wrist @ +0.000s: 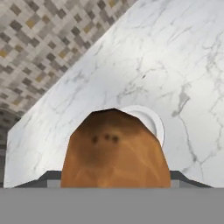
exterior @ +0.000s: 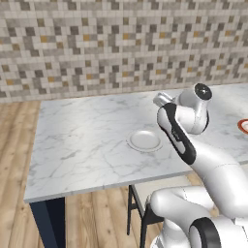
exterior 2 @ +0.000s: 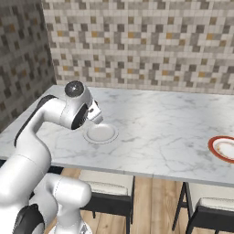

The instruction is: Transport the steak and potato to the fridge. Place the steak on the rack containing meat and place the potato on the rack containing the vegetable, ensuring meats and vegetables are on different racks.

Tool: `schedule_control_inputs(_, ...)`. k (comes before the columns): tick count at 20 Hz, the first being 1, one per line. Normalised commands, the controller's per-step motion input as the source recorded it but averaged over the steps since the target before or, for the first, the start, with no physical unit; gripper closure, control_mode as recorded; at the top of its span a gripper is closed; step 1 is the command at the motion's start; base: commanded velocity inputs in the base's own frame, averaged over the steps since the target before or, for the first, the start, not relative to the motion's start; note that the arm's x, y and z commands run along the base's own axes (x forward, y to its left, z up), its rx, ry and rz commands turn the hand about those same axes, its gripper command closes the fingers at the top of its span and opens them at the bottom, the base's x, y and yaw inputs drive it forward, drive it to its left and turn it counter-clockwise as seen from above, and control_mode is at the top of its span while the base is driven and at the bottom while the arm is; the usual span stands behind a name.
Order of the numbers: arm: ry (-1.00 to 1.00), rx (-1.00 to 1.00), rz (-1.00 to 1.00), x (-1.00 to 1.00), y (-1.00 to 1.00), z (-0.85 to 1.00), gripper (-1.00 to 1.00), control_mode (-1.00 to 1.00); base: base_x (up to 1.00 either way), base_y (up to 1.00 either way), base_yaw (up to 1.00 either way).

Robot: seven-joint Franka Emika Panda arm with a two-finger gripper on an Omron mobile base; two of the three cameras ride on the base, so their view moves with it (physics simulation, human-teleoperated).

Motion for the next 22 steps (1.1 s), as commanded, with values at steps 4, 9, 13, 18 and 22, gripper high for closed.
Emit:
schedule_control_inputs(4,0.0,-0.39,0.17,0.0,0.34,0.09,1.0,-1.0,0.0,0.0,0.0)
schedule_control_inputs(9,-0.01,-0.3,0.17,-0.01,0.12,0.24,1.0,-1.0,0.0,0.0,0.0)
schedule_control_inputs(13,0.0,-0.14,0.21,-0.05,0.0,0.19,1.0,-1.0,0.0,0.0,0.0)
schedule_control_inputs(18,0.03,-0.02,0.21,-0.42,0.0,-0.01,1.0,-1.0,0.0,0.0,0.0)
schedule_control_inputs(22,-0.02,-0.07,0.12,-0.74,0.03,0.0,1.0,-1.0,0.0,0.0,0.0)
